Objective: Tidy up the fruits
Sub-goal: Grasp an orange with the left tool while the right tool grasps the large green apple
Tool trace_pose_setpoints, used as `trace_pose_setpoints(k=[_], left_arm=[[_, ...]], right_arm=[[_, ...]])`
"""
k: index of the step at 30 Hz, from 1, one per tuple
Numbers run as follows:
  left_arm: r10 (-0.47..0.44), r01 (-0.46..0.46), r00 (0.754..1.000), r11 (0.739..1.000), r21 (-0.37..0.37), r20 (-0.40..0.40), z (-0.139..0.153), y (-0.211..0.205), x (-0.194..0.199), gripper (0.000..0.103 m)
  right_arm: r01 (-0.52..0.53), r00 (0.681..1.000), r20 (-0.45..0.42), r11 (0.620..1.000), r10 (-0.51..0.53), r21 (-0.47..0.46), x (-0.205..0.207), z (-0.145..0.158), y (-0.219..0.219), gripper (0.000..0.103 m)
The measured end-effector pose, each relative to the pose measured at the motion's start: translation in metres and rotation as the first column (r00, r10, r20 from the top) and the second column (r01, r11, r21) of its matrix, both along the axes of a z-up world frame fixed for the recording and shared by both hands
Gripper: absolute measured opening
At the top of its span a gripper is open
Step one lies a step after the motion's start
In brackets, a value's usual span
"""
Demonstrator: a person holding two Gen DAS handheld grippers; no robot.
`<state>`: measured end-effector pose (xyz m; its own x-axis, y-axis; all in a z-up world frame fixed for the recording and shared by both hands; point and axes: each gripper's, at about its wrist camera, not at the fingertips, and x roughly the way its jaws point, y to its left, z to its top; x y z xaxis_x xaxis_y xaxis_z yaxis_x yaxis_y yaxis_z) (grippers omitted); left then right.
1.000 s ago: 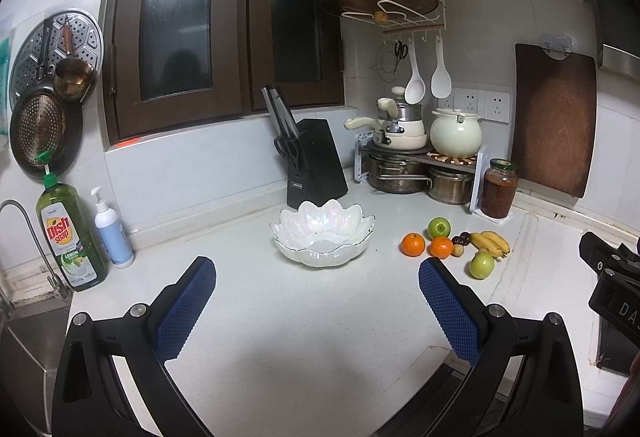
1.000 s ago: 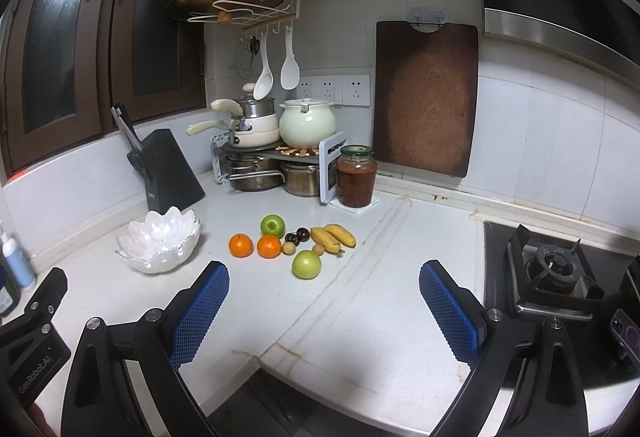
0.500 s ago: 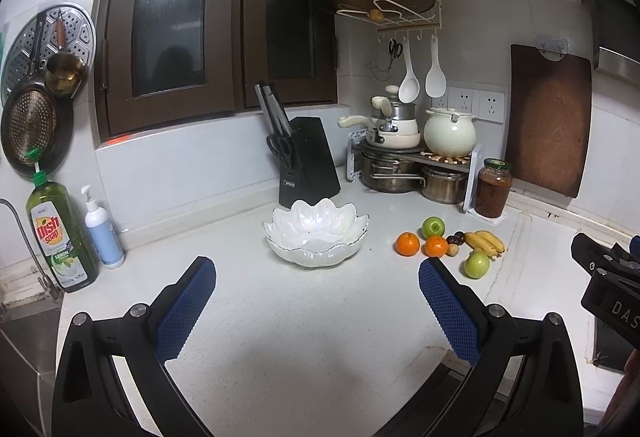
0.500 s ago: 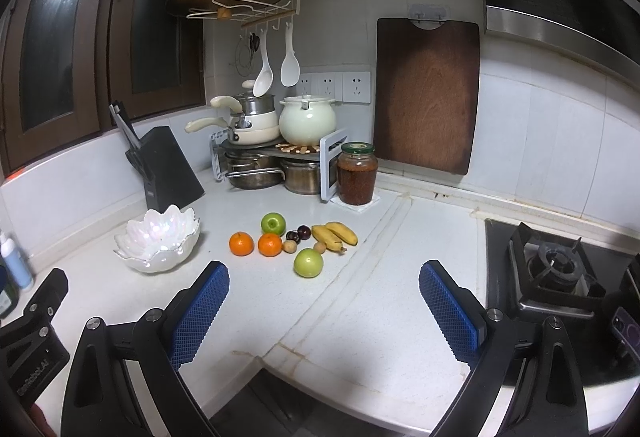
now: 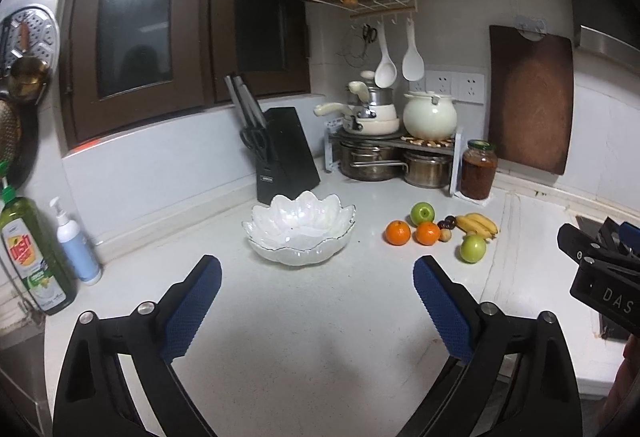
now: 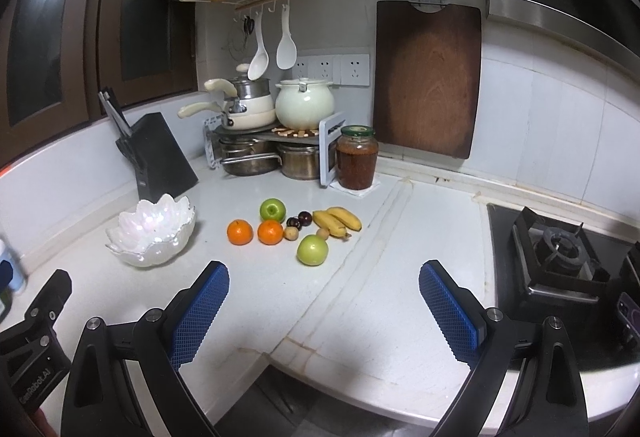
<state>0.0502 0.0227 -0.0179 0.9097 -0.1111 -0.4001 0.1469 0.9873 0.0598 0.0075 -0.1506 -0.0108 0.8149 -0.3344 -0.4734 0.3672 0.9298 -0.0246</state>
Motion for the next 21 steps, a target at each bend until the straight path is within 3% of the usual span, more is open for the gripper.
trace_pose_setpoints(k=[12, 21], left_arm=[[-0.057, 0.057, 0.998, 0.998, 0.017, -0.020, -0.009, -0.025, 0.036, 0.086], [-0.063, 0.064, 0.997, 0.998, 0.022, -0.042, -0.016, -0.069, 0.076, 0.080]], right_arm=[[-0.005, 1.000, -0.009, 1.000, 0.006, 0.009, 0.032, -0.009, -0.015, 0.093], [-0.096, 0.995, -0.031, 0.992, 0.099, 0.082, 0.081, -0.026, -0.054, 0.090]])
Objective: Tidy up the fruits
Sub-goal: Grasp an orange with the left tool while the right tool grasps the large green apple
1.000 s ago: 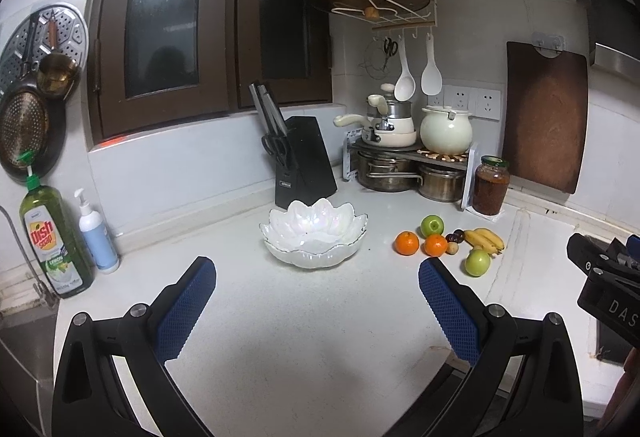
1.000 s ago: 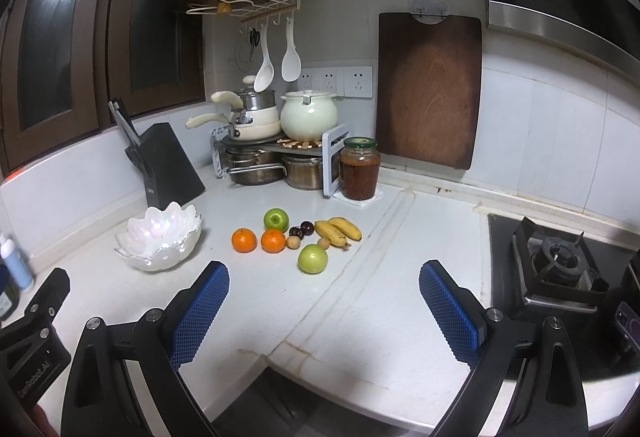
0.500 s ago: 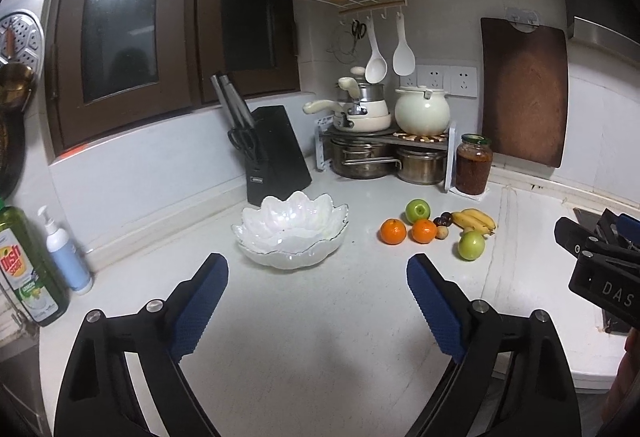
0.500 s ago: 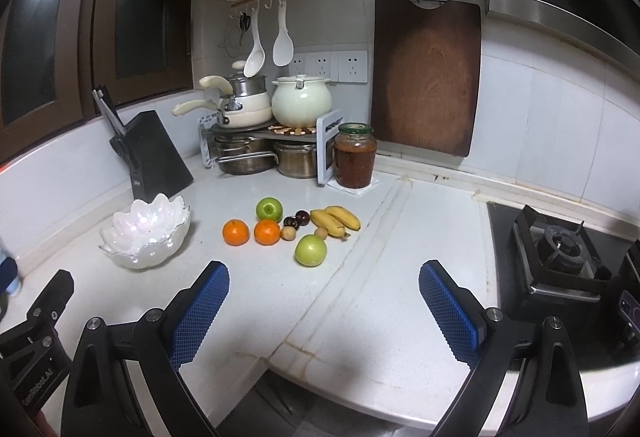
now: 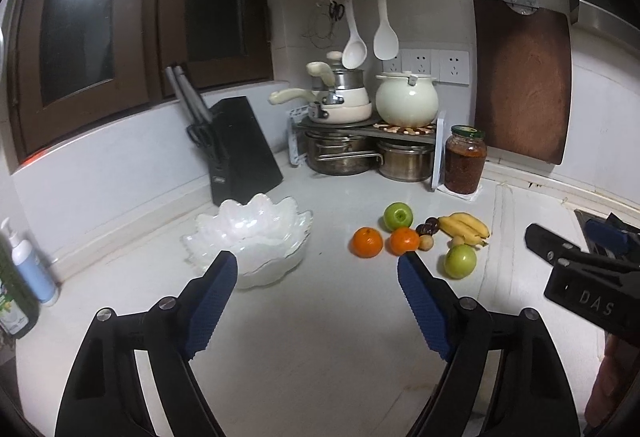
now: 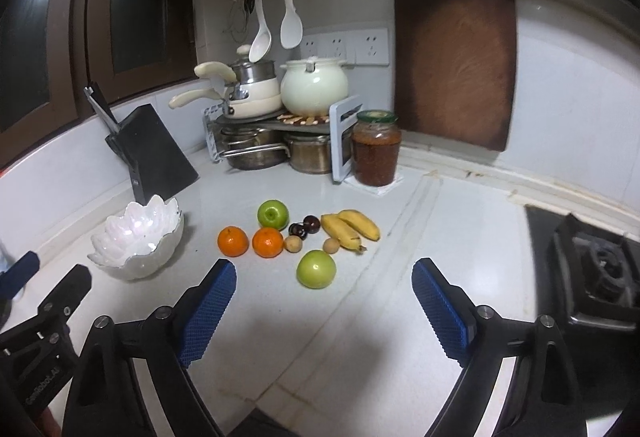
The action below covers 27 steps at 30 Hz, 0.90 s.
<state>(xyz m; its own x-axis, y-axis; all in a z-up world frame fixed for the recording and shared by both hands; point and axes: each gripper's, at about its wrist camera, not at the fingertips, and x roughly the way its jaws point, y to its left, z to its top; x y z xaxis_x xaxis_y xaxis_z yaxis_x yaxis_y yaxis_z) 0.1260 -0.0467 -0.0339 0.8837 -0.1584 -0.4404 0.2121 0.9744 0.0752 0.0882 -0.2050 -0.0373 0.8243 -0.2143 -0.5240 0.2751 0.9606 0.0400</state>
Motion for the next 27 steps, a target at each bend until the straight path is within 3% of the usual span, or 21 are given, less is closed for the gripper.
trace_pose_setpoints(k=[10, 27], left_arm=[[-0.020, 0.020, 1.000, 0.999, 0.050, -0.008, -0.020, -0.031, 0.042, 0.072], [-0.154, 0.165, 0.979, 0.983, 0.075, -0.136, -0.070, -0.054, 0.130, 0.068]], right_arm=[[-0.063, 0.995, -0.078, 0.997, 0.066, 0.032, 0.049, -0.029, -0.027, 0.088], [-0.002, 0.977, -0.211, 0.996, 0.021, 0.090, 0.109, -0.078, -0.034, 0.080]])
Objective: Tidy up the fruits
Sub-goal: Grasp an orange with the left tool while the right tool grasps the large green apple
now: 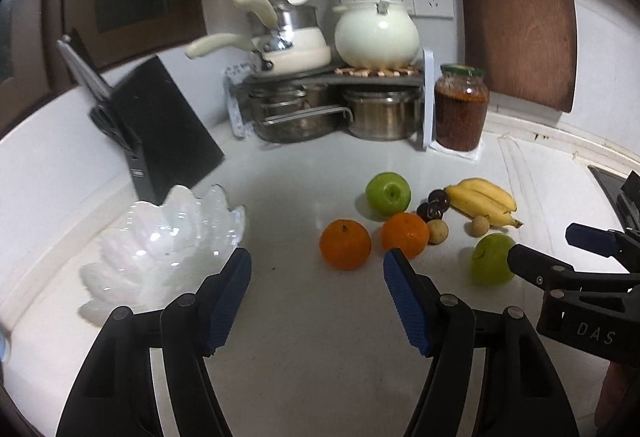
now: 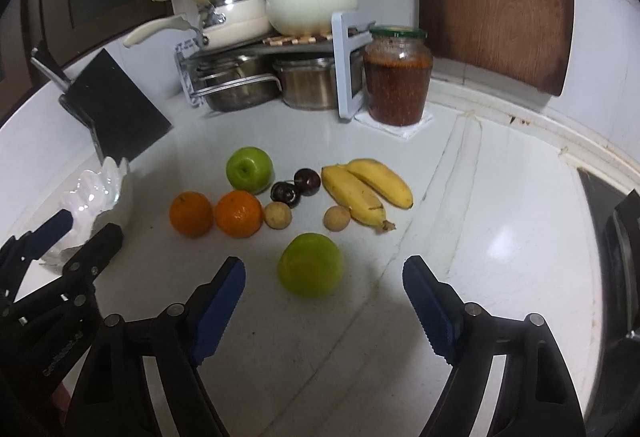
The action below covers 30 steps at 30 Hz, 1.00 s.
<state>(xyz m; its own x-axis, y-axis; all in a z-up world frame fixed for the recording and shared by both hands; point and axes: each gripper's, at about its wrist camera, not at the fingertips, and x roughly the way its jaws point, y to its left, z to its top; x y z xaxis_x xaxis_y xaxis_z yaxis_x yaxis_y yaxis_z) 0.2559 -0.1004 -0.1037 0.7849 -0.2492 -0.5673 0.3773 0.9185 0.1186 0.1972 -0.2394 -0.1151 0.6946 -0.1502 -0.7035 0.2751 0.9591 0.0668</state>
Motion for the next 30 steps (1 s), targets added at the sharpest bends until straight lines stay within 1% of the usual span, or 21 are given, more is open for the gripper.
trace_pose_setpoints(k=[3, 10, 13, 19, 20, 22, 26, 30], left_arm=[[-0.013, 0.013, 1.000, 1.000, 0.009, -0.012, -0.010, -0.004, 0.012, 0.068], [-0.040, 0.040, 0.996, 0.999, 0.000, -0.086, -0.029, -0.011, 0.041, 0.064], [-0.048, 0.047, 0.993, 0.999, -0.010, -0.113, -0.034, -0.013, 0.050, 0.062], [-0.052, 0.051, 0.990, 0.999, -0.012, -0.131, -0.040, -0.018, 0.064, 0.062], [-0.053, 0.052, 0.990, 0.999, -0.011, -0.134, -0.041, -0.020, 0.066, 0.062], [-0.048, 0.048, 0.992, 0.999, -0.002, -0.121, -0.041, -0.022, 0.067, 0.060], [-0.048, 0.050, 0.991, 0.999, 0.018, -0.123, -0.042, -0.026, 0.072, 0.060], [-0.044, 0.049, 0.991, 0.998, 0.033, -0.127, -0.043, -0.031, 0.073, 0.060]], right_arm=[[0.014, 1.000, -0.013, 1.000, -0.014, 0.017, 0.008, -0.007, -0.001, 0.079], [0.026, 0.999, -0.043, 0.999, -0.025, 0.028, 0.023, -0.019, 0.002, 0.079], [0.035, 0.998, -0.057, 0.999, -0.033, 0.034, 0.029, -0.023, 0.003, 0.076], [0.046, 0.996, -0.079, 0.997, -0.042, 0.058, 0.038, -0.031, 0.001, 0.074], [0.044, 0.996, -0.083, 0.997, -0.039, 0.060, 0.040, -0.033, 0.000, 0.072], [0.042, 0.995, -0.090, 0.997, -0.036, 0.063, 0.042, -0.035, 0.000, 0.070], [0.040, 0.995, -0.096, 0.997, -0.033, 0.071, 0.045, -0.038, -0.001, 0.069], [0.046, 0.994, -0.103, 0.995, -0.037, 0.085, 0.046, -0.039, -0.005, 0.063]])
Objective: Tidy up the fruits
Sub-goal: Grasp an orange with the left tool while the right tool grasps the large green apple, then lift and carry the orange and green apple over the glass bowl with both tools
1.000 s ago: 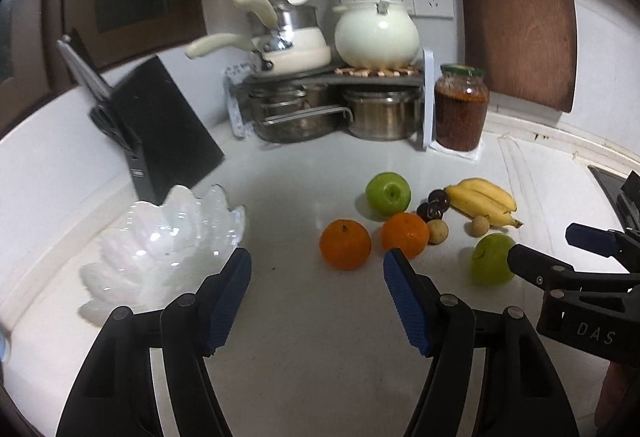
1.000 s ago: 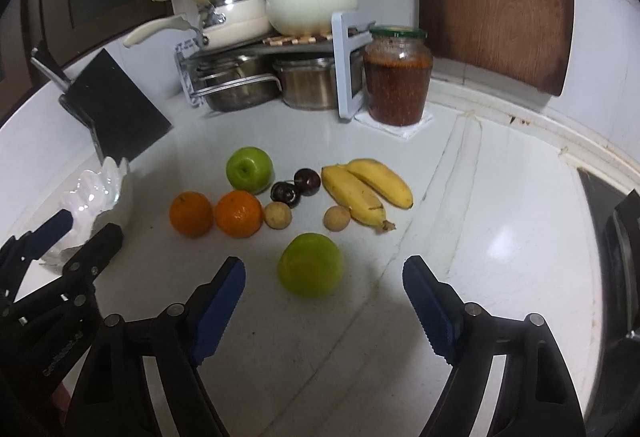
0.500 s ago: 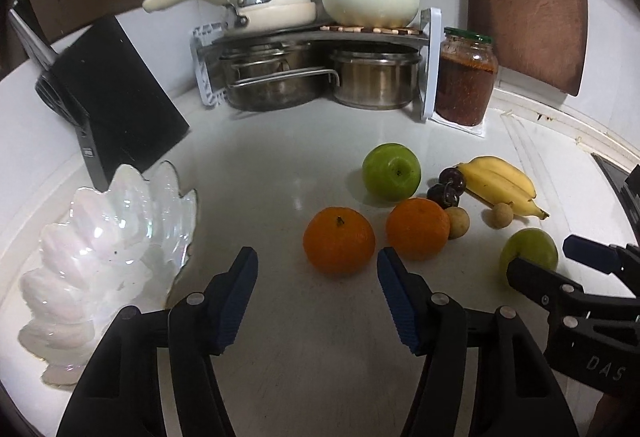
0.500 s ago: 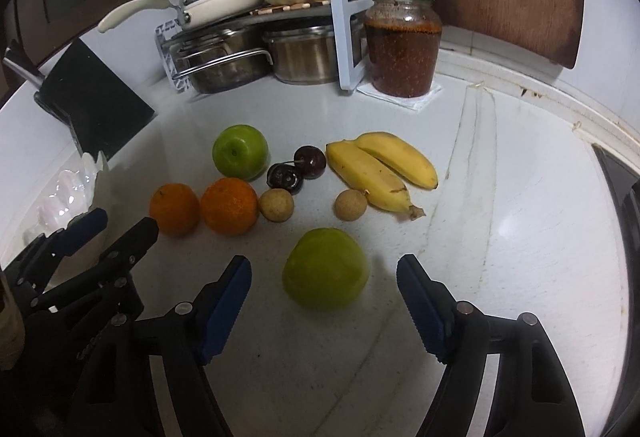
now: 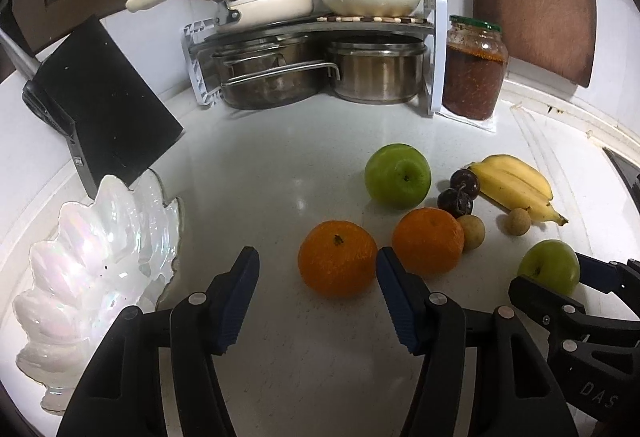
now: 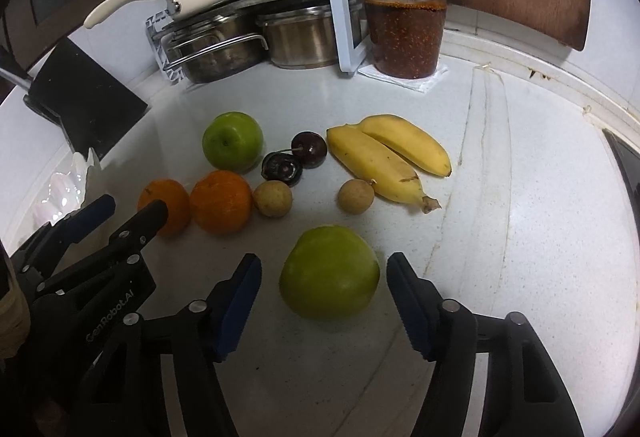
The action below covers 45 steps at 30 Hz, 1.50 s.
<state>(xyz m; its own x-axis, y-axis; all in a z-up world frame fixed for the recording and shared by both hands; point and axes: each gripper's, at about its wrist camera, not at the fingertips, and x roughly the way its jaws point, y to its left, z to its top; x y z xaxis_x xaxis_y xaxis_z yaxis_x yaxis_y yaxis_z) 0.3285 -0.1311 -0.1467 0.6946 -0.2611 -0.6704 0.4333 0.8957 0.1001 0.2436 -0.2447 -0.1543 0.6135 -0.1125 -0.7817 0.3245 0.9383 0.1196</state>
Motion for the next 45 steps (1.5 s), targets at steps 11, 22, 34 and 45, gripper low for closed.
trace_pose_setpoints(k=[11, 22, 34, 45], left_arm=[[-0.014, 0.014, 1.000, 1.000, 0.024, -0.026, -0.007, -0.012, 0.007, 0.054], [-0.008, 0.009, 0.999, 1.000, 0.021, -0.052, -0.010, -0.014, 0.013, 0.047], [0.032, -0.032, 0.999, 0.999, -0.022, -0.010, 0.010, 0.008, -0.014, 0.047], [0.078, -0.075, 0.996, 0.995, -0.066, 0.048, 0.036, 0.025, -0.041, 0.045]], right_arm=[[-0.020, 1.000, -0.009, 1.000, 0.020, 0.013, 0.003, -0.004, -0.005, 0.051], [-0.035, 0.999, -0.020, 0.999, 0.035, 0.009, 0.010, -0.005, -0.006, 0.051], [-0.078, 0.997, 0.010, 0.997, 0.078, 0.004, 0.001, 0.003, -0.007, 0.051], [-0.124, 0.989, 0.078, 0.992, 0.125, -0.018, -0.014, 0.029, -0.001, 0.051]])
